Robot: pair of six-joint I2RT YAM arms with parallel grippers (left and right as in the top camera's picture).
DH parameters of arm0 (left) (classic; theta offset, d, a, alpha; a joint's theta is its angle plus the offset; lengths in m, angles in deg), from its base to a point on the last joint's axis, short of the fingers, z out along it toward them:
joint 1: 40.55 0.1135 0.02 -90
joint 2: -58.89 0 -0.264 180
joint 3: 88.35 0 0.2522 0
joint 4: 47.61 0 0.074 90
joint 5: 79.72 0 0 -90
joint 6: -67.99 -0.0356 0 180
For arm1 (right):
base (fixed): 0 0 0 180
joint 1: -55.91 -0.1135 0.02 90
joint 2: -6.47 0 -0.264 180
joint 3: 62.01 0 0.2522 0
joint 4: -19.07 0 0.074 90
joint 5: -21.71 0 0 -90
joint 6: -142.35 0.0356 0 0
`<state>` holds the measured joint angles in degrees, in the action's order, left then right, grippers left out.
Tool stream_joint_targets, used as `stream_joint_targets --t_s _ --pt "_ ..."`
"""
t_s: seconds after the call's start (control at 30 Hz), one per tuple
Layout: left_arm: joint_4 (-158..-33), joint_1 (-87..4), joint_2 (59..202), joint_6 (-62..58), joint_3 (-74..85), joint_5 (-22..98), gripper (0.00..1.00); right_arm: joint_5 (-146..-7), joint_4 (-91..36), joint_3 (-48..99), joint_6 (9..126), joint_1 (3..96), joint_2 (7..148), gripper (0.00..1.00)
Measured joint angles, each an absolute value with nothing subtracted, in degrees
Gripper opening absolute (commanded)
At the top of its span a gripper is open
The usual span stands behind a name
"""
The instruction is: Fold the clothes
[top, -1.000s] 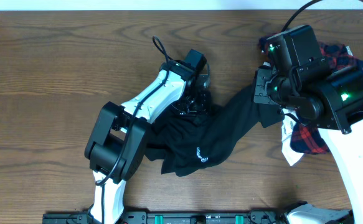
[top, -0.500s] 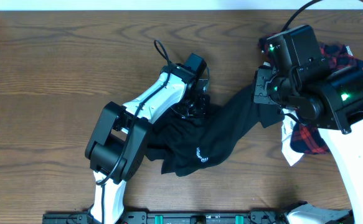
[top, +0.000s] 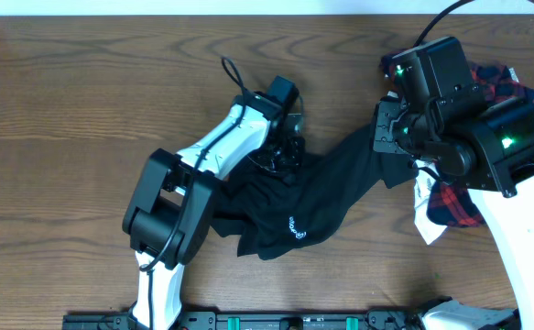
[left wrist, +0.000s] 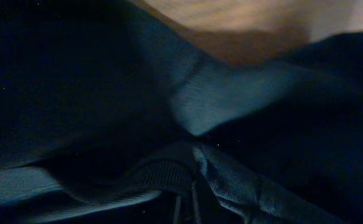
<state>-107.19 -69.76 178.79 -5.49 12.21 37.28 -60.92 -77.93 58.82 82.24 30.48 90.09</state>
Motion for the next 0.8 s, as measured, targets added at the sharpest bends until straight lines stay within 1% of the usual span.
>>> stream_joint_targets --t_s 0.2,0.53,0.8 --pt "-107.43 -66.29 174.07 -5.78 12.21 33.0 0.06 -60.83 -77.93 58.82 82.24 30.48 90.09 0.01" --pt "-107.45 -60.91 149.26 -5.98 12.21 25.66 0.06 -60.68 -77.87 58.82 82.24 30.48 90.09 0.01" --pt "-107.59 -54.48 137.78 -5.98 12.21 24.13 0.06 -60.15 -77.78 58.82 82.24 30.48 90.09 0.01"
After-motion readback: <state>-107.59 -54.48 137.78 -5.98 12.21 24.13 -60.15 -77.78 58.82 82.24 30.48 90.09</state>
